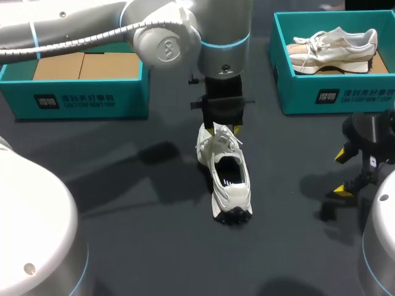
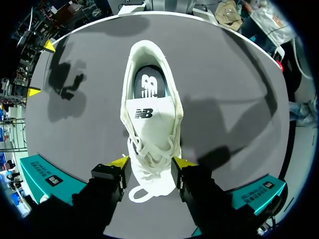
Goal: Take the shoe out of the shoebox, open the shoe tongue, remove and reinsert the insole, then place the shoe into the shoebox
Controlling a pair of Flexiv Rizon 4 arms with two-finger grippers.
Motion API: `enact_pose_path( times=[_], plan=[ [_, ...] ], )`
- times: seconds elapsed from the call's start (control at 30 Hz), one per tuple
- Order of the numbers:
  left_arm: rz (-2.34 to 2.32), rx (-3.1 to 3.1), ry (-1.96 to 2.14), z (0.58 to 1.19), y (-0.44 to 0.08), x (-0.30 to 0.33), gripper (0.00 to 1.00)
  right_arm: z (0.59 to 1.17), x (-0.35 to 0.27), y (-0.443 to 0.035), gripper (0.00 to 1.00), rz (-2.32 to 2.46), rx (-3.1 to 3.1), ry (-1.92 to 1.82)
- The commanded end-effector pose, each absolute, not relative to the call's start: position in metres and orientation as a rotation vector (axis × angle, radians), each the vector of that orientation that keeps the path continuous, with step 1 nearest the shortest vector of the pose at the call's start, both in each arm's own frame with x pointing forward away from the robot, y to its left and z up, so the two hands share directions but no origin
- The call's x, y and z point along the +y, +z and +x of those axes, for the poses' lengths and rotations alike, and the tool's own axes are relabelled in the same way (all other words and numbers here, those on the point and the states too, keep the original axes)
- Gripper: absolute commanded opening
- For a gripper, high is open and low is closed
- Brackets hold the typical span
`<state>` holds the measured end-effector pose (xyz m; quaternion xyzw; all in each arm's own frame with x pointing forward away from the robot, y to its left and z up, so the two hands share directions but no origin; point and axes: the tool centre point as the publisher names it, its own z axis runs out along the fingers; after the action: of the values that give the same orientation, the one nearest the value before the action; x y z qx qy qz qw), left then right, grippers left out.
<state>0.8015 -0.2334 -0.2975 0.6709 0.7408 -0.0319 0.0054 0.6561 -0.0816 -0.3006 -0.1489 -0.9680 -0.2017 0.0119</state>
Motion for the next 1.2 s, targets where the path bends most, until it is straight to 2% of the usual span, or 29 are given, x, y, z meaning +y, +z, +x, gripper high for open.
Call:
enact_pose_path(
  times=[0.03, 0.27, 0.5, 0.9, 1.07, 1.2],
  plan=[
    [2.097, 2.325, -0.119, 0.806, -0.283, -0.225, 0.47, 0.655, -0.081, -0.3, 1.0, -0.467, -3.021, -0.626],
    [2.11, 2.332, -0.181, 0.81, -0.268, -0.221, 0.42, 0.655, -0.081, -0.3, 1.0, -0.467, -3.021, -0.626],
    [2.173, 2.296, -0.223, 0.789, -0.273, -0.221, 0.41, 0.655, -0.081, -0.3, 1.0, -0.467, -3.021, -0.626],
    [2.266, 2.281, -0.307, 0.757, -0.301, -0.227, 0.35, 0.655, -0.081, -0.3, 1.0, -0.467, -3.021, -0.626],
    [2.253, 2.258, -0.298, 0.742, -0.321, -0.237, 0.27, 0.655, -0.081, -0.3, 1.0, -0.467, -3.021, -0.626],
    [2.281, 2.274, -0.294, 0.736, -0.338, -0.241, 0.27, 0.655, -0.081, -0.3, 1.0, -0.467, -3.021, -0.626]
  ],
)
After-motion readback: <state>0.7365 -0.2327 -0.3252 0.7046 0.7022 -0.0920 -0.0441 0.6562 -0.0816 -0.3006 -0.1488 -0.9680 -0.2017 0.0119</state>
